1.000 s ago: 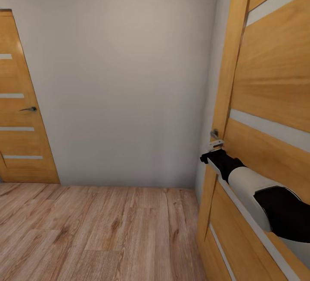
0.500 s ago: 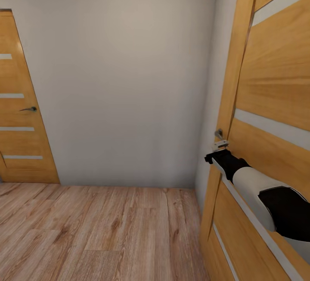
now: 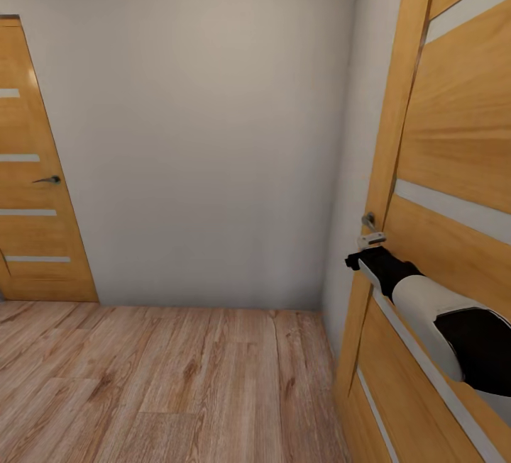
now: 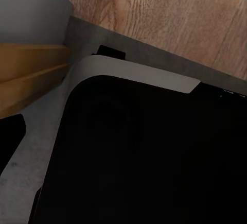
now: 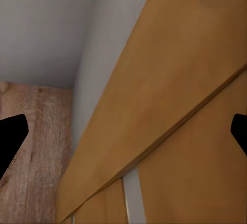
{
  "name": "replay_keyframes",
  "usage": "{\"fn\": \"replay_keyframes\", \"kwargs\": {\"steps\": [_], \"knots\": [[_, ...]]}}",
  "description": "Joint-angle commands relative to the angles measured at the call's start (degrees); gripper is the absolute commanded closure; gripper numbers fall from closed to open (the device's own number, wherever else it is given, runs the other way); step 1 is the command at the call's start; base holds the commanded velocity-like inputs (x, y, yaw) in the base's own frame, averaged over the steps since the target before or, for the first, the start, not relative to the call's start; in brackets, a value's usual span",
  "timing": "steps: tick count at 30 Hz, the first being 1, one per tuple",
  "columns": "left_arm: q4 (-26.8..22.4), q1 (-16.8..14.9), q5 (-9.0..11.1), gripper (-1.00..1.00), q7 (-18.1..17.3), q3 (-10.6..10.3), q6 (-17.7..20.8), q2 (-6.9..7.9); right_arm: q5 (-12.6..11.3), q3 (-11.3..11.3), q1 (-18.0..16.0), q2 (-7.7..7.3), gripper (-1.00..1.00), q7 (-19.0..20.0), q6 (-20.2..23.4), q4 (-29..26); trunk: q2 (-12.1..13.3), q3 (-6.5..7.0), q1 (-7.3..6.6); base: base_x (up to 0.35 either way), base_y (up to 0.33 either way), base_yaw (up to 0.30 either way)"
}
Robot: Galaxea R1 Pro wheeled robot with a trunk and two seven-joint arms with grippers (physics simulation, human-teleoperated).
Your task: Move the two storage containers from the living room to the garage. In the garage, place one container on the floor and stack the other container on top of it (either order is fine).
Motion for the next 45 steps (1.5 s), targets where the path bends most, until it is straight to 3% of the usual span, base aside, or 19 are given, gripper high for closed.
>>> {"fn": "replay_keyframes", "kwargs": {"steps": [1, 26, 36, 38, 45], "knots": [[-0.04, 0.00, 0.02, -1.00, 0.00, 0.38, -0.10, -0.02, 0.27, 0.09, 0.00, -0.17, -1.00, -0.42, 0.61, 0.02, -0.03, -0.07, 0.00, 0.000, 0.000, 0.000], [-0.04, 0.00, 0.02, -1.00, 0.01, 0.38, -0.07, -0.02, -0.24, 0.11, 0.00, -0.53, -1.00, -0.49, 0.89, -0.02, -0.03, -0.07, 0.00, 0.000, 0.000, 0.000], [-0.04, 0.00, 0.02, -1.00, 0.01, 0.38, -0.09, -0.02, -0.15, 0.29, 0.00, 0.75, -1.00, -0.77, 1.17, -0.55, -0.03, -0.07, 0.00, 0.000, 0.000, 0.000], [-0.04, 0.00, 0.02, -1.00, 0.01, 0.38, -0.10, -0.02, -0.22, 0.28, 0.00, 1.35, -1.00, -0.78, 1.18, -0.60, -0.03, -0.07, 0.00, 0.000, 0.000, 0.000], [-0.04, 0.00, 0.02, -1.00, 0.01, 0.38, -0.09, -0.02, -0.35, 0.20, 0.00, 8.05, -1.00, -0.92, 1.09, -0.20, -0.03, -0.07, 0.00, 0.000, 0.000, 0.000]]}}
